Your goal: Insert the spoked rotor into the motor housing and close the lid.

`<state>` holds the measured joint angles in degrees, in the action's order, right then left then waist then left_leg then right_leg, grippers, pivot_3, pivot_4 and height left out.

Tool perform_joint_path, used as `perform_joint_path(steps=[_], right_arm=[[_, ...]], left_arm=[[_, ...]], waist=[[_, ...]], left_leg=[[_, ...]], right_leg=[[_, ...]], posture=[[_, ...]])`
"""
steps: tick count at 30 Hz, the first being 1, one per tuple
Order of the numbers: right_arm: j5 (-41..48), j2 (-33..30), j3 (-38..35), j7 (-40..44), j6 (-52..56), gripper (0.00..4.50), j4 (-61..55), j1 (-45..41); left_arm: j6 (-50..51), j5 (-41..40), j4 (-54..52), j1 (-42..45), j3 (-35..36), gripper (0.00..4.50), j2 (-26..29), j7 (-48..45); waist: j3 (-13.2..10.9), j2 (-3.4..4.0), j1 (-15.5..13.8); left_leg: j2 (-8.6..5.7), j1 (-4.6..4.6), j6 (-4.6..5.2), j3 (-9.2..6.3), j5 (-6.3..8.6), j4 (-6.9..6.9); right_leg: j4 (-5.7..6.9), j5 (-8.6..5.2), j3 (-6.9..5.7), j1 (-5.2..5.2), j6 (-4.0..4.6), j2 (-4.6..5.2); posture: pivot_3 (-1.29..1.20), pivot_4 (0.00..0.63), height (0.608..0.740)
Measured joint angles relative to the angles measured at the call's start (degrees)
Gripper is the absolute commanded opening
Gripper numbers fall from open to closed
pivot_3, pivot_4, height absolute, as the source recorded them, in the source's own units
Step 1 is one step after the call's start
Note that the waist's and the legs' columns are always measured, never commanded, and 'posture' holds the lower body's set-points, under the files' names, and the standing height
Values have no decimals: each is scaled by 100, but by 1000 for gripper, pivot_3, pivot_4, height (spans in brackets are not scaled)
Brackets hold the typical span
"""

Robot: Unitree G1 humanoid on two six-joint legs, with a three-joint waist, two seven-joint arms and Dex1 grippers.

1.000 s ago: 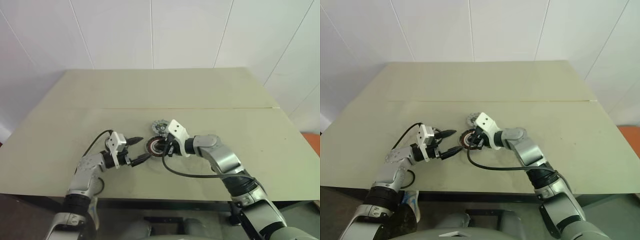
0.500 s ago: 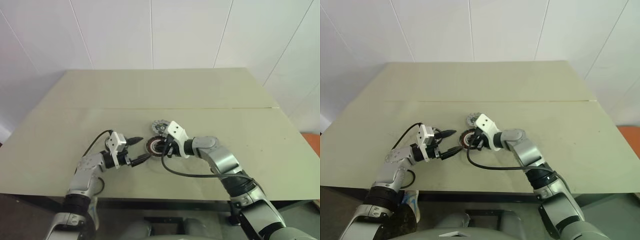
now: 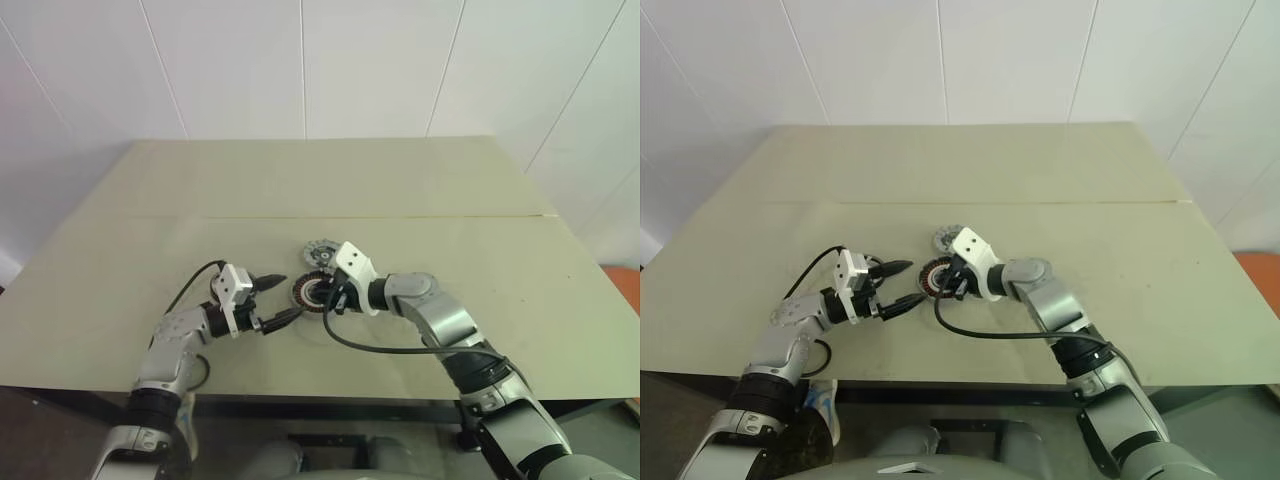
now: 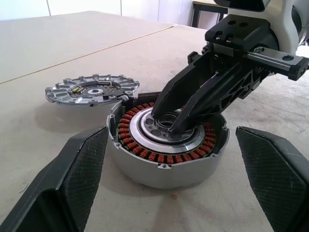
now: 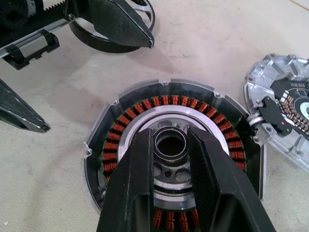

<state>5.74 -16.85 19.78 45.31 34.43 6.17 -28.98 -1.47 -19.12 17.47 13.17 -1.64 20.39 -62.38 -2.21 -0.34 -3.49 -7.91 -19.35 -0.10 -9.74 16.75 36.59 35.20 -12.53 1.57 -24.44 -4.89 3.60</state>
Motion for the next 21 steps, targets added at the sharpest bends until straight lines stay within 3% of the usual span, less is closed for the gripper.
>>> perform_joint_path(steps=[21], right_arm=[[-37,10,-4,-96,-263,655,217,-5]], left_arm=[[55,-4,0,0,-2,4500,0,-2]], waist=[[1,1,0]], left_leg=[[0,-1,1,1,0,43]], right_leg=[[14,11,0,13,-1,-4]], posture=[[0,0,740]])
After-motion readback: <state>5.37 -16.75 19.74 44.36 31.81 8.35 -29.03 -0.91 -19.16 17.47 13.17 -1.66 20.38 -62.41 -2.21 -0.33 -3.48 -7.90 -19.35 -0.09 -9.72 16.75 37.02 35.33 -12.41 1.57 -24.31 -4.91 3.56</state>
